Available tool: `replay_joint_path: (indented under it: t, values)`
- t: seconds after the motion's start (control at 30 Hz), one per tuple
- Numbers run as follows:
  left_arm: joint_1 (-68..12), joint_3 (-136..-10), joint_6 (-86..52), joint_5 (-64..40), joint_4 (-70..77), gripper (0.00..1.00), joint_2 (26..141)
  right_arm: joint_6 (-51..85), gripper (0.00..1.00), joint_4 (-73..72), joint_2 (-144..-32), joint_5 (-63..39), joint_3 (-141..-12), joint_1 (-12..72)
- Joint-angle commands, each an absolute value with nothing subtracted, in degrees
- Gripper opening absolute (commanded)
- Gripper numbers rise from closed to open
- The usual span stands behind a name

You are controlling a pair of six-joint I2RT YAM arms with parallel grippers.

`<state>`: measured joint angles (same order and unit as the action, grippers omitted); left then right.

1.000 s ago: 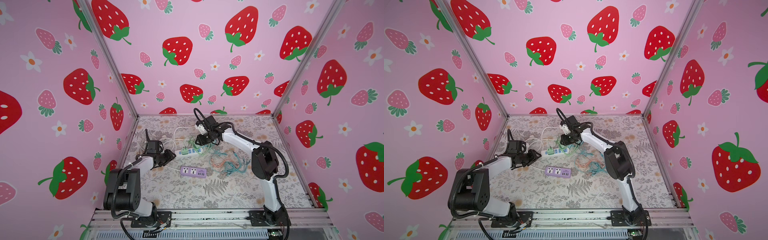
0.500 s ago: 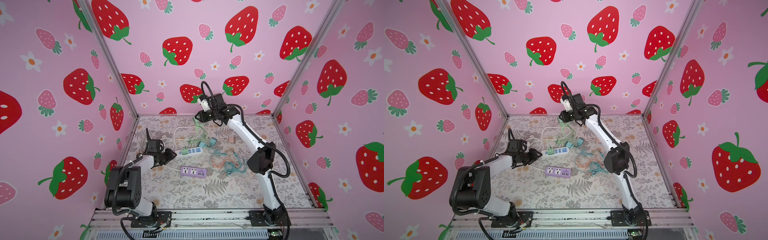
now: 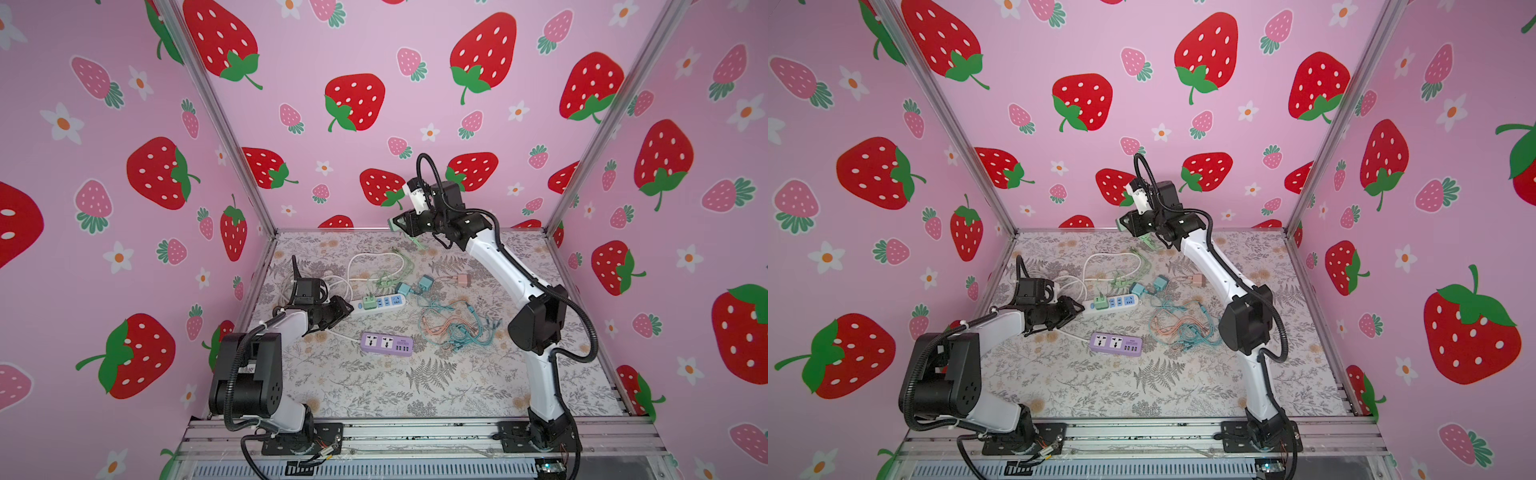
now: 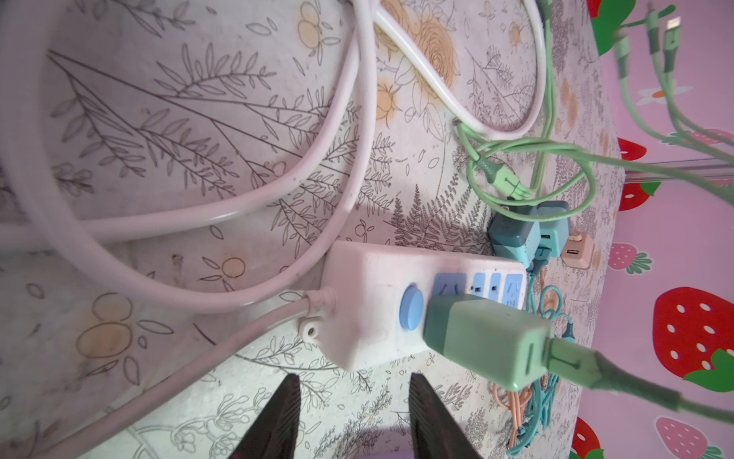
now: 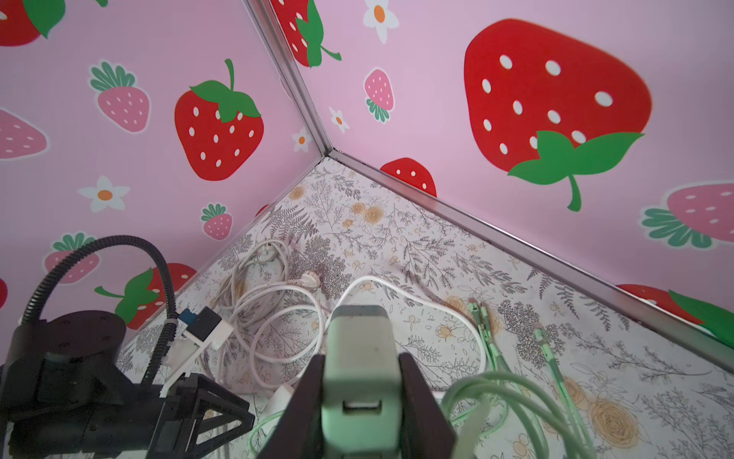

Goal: Insert plugs into power strip
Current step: Shake the power cord, then insert the plug into the socket.

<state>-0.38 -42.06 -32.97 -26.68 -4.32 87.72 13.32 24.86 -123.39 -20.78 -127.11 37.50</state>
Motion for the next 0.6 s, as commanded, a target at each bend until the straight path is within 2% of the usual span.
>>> replay_joint_path:
  t: [0.0, 0.23, 0.57]
  values:
    - [-0.6, -43.66, -33.26, -28.11, -4.24, 0.48, 87.46, 12.64, 0.01, 24.17, -123.48, -20.79, -121.32, 39.31]
    - [-0.56, -43.85, -33.39, -28.63, -3.9, 0.46, 88.56, 17.63, 0.01, 23.91, -122.57, -21.8, -112.55, 39.72]
    - [-0.64, -44.61, -33.59, -30.1, -3.2, 0.41, 90.72, 17.58, 0.04, 30.72, -121.47, -24.61, -109.89, 40.93]
